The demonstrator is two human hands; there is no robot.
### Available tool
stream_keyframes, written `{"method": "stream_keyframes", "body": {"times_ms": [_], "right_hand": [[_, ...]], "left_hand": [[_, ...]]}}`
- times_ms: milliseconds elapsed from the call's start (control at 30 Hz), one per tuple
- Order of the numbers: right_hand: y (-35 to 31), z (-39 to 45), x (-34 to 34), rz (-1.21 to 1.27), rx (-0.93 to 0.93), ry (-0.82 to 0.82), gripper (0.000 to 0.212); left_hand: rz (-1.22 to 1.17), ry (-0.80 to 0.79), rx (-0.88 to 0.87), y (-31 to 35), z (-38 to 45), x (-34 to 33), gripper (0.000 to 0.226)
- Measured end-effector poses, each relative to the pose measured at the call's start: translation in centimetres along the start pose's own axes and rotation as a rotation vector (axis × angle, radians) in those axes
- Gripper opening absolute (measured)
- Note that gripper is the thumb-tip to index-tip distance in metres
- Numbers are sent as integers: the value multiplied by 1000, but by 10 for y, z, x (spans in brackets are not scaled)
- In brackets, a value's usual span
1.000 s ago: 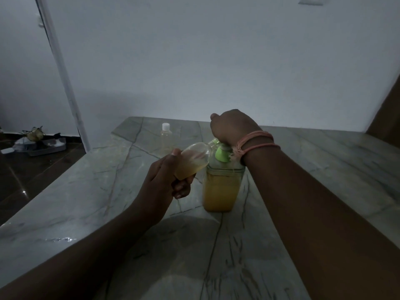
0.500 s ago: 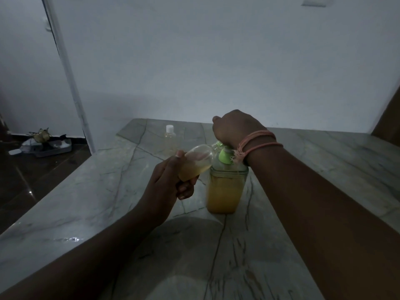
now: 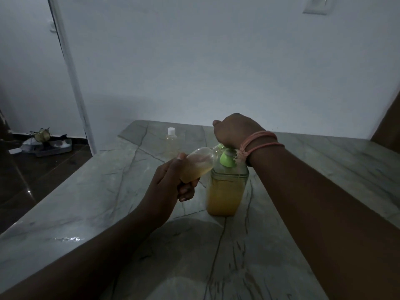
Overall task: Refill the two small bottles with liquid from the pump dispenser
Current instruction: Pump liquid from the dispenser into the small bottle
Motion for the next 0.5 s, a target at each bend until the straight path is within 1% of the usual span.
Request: {"method": "stream_keyframes", "body": {"times_ms": [100, 133, 200, 267, 367, 433, 500], "right_hand": [[3, 1, 6, 60, -46, 59, 45], [2, 1, 4, 60, -16, 60, 42], [1, 2, -2, 56, 33, 30, 38], [3, 1, -5, 73, 6, 2, 39], [1, 1, -5, 15, 22, -19, 37], [2, 3, -3, 10, 7, -4, 37], [3, 5, 2, -1, -24, 52, 45]], "left_hand": [[-6, 3, -6, 2, 0, 0, 48], [-6, 3, -6, 2, 0, 1, 48], [-7, -1, -8, 1, 1, 1, 50], [-7, -2, -9, 0, 1, 1, 51], [-13, 2, 1, 0, 0, 1, 48], [-29, 4, 3, 0, 0, 0, 46], [-36, -3, -2, 1, 0, -1, 44]]}}
Point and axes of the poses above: each hand's wrist, its own z-axis towards the middle knuckle, its own x-axis out of the back of the hand, y = z × x, the point moved 5 cm from there along z, towards the middle knuckle, and after that the axes turned 6 degrees about -x, right-handed, at the moved point
